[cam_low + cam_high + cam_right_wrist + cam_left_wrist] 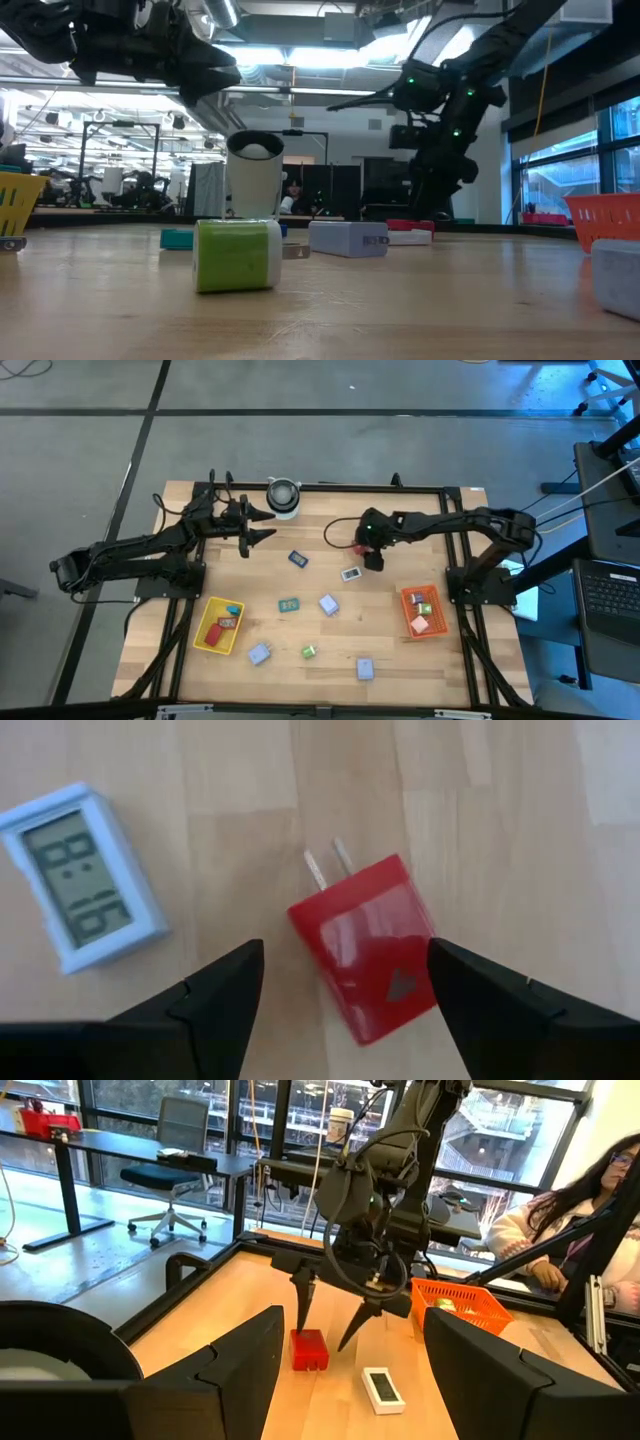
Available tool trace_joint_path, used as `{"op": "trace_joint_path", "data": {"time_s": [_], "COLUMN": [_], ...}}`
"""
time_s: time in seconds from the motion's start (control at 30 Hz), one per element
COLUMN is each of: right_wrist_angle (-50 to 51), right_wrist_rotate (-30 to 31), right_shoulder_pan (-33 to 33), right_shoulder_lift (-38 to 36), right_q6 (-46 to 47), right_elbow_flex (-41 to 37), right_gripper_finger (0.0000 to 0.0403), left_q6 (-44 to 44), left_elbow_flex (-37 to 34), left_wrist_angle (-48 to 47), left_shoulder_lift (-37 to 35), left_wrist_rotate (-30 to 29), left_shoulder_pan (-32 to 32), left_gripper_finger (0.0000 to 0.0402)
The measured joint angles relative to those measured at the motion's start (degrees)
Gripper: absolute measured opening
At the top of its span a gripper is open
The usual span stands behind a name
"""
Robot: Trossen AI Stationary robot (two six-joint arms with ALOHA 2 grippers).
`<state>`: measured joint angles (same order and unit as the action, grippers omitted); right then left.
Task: Pick & Place Office items
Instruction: Put the red charger adapter into the orange basket
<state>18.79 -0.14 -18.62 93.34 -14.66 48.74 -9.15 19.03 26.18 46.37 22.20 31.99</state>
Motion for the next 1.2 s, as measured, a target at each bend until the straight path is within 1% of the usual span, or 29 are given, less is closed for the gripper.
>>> {"op": "trace_joint_path", "data": {"time_s": [0.13,0.4,0.57,0.83,1.0,1.1,1.2], "right_wrist_angle": [0.9,2.8,2.7,2.7,2.6,2.5,2.8], "right_wrist_rotate": [0.8,-0.4,-0.8,-3.3,-4.2,-4.9,-5.4], "right_shoulder_pan": [0.0,-0.8,-1.9,-2.9,-3.0,-3.0,-3.0], "right_shoulder_lift": [1.2,1.2,1.4,5.8,7.0,6.7,6.4], "right_q6": [-1.8,-2.7,-4.0,-4.2,-4.2,-4.0,-4.0], "right_elbow_flex": [2.1,2.2,2.2,2.2,2.4,2.4,2.6], "right_gripper_finger": [0.0284,0.0284,0.0284,0.0284,0.0283,0.0273,0.0253], "left_q6": [0.4,0.9,0.9,0.9,0.9,0.9,1.3], "left_elbow_flex": [0.0,0.0,0.0,0.0,0.0,0.0,0.0], "left_wrist_angle": [-1.4,-2.0,-1.2,-1.1,-1.1,-1.1,-1.1], "left_shoulder_lift": [0.0,0.0,0.0,0.0,0.0,0.0,0.0], "left_wrist_rotate": [0.0,0.5,3.2,3.5,3.4,3.4,3.4], "left_shoulder_pan": [0.0,0.0,0.0,-0.1,-0.1,-0.1,-0.1], "left_gripper_finger": [0.0237,0.0237,0.0237,0.0237,0.0237,0.0237,0.0237]}}
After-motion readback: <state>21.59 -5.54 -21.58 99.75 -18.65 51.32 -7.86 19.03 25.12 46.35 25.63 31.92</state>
